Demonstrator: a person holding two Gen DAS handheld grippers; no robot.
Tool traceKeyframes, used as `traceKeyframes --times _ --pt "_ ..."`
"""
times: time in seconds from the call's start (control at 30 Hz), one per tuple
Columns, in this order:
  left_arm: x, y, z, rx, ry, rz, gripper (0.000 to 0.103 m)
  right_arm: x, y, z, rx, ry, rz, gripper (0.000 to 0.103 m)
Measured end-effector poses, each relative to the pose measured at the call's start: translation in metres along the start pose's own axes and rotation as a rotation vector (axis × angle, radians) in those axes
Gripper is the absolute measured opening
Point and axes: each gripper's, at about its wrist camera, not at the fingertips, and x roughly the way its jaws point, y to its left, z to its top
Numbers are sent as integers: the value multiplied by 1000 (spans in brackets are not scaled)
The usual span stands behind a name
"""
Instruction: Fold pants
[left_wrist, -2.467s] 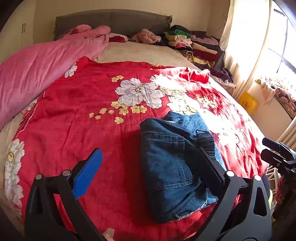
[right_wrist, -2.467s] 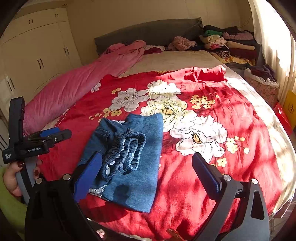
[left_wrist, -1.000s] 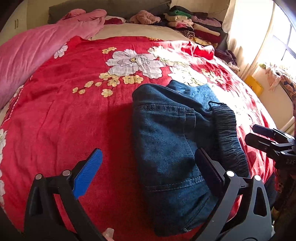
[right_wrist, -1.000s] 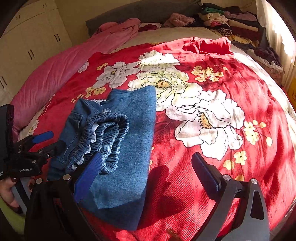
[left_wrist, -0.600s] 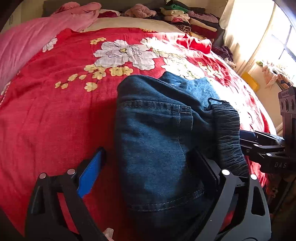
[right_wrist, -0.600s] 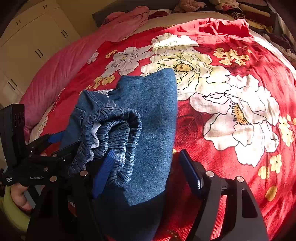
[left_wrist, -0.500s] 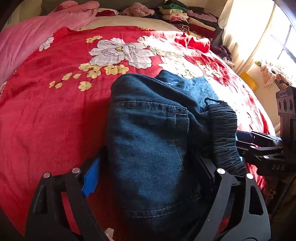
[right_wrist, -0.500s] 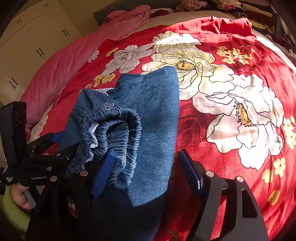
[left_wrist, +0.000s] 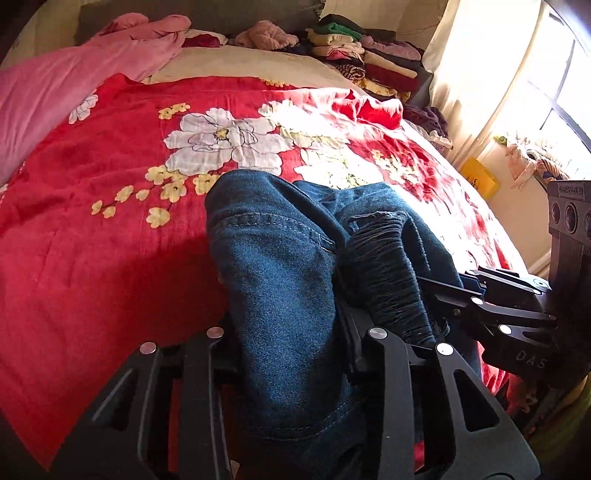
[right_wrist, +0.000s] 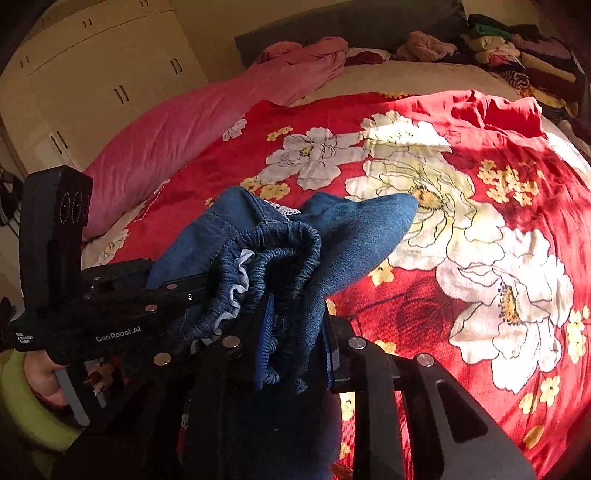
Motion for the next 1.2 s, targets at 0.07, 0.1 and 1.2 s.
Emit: traceKeyframes --times 0.07,0.1,1.2 --pt "-2 0 7 0 -13 3 28 -1 0 9 -7 -15 -5 21" --pt "-3 1 11 -2 -18 3 28 -1 0 13 -10 -21 -8 21" --pt "15 7 56 -5 -78 66 28 27 -12 56 -22 -47 -109 21"
